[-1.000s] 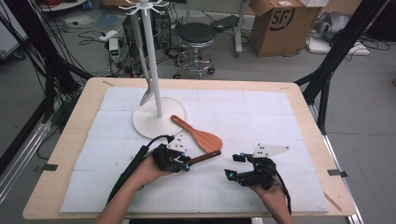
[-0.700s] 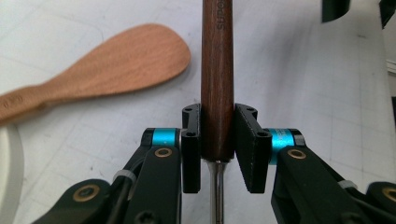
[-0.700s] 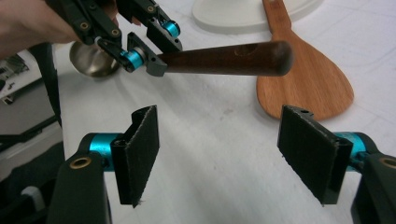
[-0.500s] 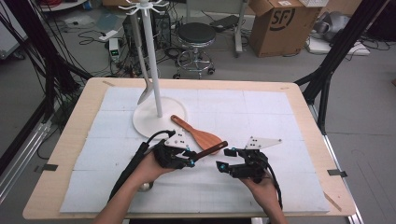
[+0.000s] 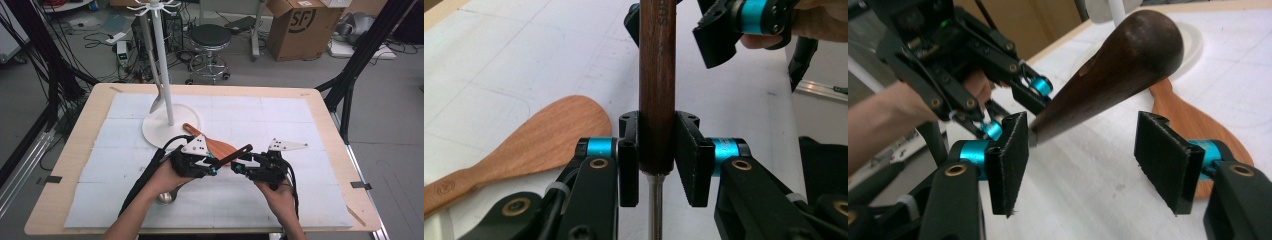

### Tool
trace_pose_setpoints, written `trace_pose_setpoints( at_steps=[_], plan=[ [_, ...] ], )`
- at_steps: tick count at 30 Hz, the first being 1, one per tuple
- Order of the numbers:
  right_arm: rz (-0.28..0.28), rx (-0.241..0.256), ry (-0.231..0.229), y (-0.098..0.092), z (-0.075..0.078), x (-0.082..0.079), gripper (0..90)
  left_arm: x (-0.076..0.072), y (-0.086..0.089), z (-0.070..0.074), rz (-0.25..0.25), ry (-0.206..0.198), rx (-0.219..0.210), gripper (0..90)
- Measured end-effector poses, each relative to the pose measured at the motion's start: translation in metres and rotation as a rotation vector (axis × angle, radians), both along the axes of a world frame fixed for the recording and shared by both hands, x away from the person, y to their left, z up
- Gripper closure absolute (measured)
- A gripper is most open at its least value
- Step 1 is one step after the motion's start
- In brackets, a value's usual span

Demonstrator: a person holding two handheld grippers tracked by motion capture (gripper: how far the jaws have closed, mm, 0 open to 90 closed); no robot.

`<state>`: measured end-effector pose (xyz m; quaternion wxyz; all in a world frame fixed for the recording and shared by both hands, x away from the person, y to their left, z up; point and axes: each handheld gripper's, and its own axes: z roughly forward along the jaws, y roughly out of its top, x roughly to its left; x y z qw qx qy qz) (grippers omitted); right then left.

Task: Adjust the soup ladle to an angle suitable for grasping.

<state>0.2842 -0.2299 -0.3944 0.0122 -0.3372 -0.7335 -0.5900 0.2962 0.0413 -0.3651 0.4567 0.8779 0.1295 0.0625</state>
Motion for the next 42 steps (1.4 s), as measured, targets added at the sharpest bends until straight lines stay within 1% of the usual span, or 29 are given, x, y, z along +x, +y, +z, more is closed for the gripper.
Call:
trace_pose_setpoints(
  at_steps=[1,2,4,7,8,10,12,13,16,18,19,20,21,22,23,24,25,26,27,28,32,35,39,42],
  plan=[
    [-0.005,0.009,-0.008,0.0,0.002,0.0,41.6,0.0,-0.001,0.001,0.001,0.001,-0.008,73.2],
    [-0.007,0.012,-0.021,0.001,0.003,0.001,42.1,0.0,-0.001,0.002,0.0,-0.002,-0.008,73.2],
    [-0.008,0.013,-0.014,0.002,0.008,0.001,43.8,-0.001,-0.002,0.004,-0.002,-0.005,-0.014,73.2],
    [-0.009,0.019,-0.027,0.006,0.015,0.001,47.3,-0.002,-0.006,0.008,-0.009,-0.015,-0.016,73.2],
    [-0.012,0.024,-0.022,0.007,0.018,0.001,48.1,-0.003,-0.007,0.009,-0.008,-0.016,-0.027,73.2],
    [-0.011,0.03,-0.03,0.008,0.024,0.002,51.2,-0.004,-0.008,0.012,-0.013,-0.025,-0.034,73.2],
    [-0.012,0.03,-0.035,0.011,0.028,0.003,54.5,-0.005,-0.008,0.014,-0.013,-0.029,-0.051,73.2],
    [-0.006,0.031,-0.037,0.012,0.03,0.002,56.9,-0.005,-0.008,0.015,-0.011,-0.029,-0.057,73.2],
    [0.004,0.027,-0.04,0.015,0.034,0.003,59.9,-0.005,-0.006,0.017,-0.005,-0.026,-0.075,73.2],
    [0.01,0.031,-0.045,0.016,0.037,0.003,63.2,-0.005,-0.005,0.018,-0.005,-0.025,-0.077,73.2],
    [0.009,0.033,-0.044,0.017,0.039,0.003,64.0,-0.005,-0.004,0.018,-0.006,-0.021,-0.084,73.2],
    [0.01,0.04,-0.033,0.017,0.04,0.003,65.5,-0.004,-0.003,0.018,-0.008,-0.014,-0.096,73.2],
    [0.013,0.039,-0.037,0.017,0.042,0.004,68.2,-0.004,-0.002,0.019,-0.011,-0.005,-0.107,73.1],
    [0.016,0.042,-0.036,0.016,0.043,0.004,69.0,-0.004,-0.002,0.019,-0.011,0.0,-0.114,73.1],
    [0.023,0.051,-0.024,0.016,0.044,0.005,69.7,-0.004,-0.001,0.019,-0.012,0.003,-0.116,73.0],
    [0.028,0.05,-0.021,0.016,0.045,0.006,70.2,-0.003,0.0,0.019,-0.012,0.015,-0.124,72.9],
    [0.037,0.052,-0.009,0.017,0.046,0.006,70.8,-0.002,0.001,0.019,-0.014,0.026,-0.131,72.6],
    [0.045,0.056,-0.008,0.017,0.047,0.007,71.3,-0.001,0.003,0.019,-0.014,0.04,-0.142,72.2],
    [0.053,0.06,-0.004,0.017,0.048,0.008,71.7,0.0,0.004,0.019,-0.02,0.057,-0.144,71.8],
    [0.058,0.062,-0.004,0.018,0.05,0.008,72.0,0.001,0.005,0.018,-0.02,0.075,-0.157,71.6],
    [0.082,0.061,-0.014,0.022,0.058,0.009,72.7,0.004,0.012,0.017,-0.034,0.112,-0.204,70.2],
    [0.091,0.065,-0.029,0.025,0.064,0.011,72.7,0.005,0.016,0.014,-0.043,0.134,-0.203,69.0],
    [0.096,0.083,-0.034,0.027,0.071,0.012,72.0,0.007,0.018,0.011,-0.052,0.167,-0.238,67.9],
    [0.105,0.092,-0.041,0.029,0.076,0.014,71.7,0.008,0.019,0.011,-0.065,0.177,-0.253,66.7]
  ],
)
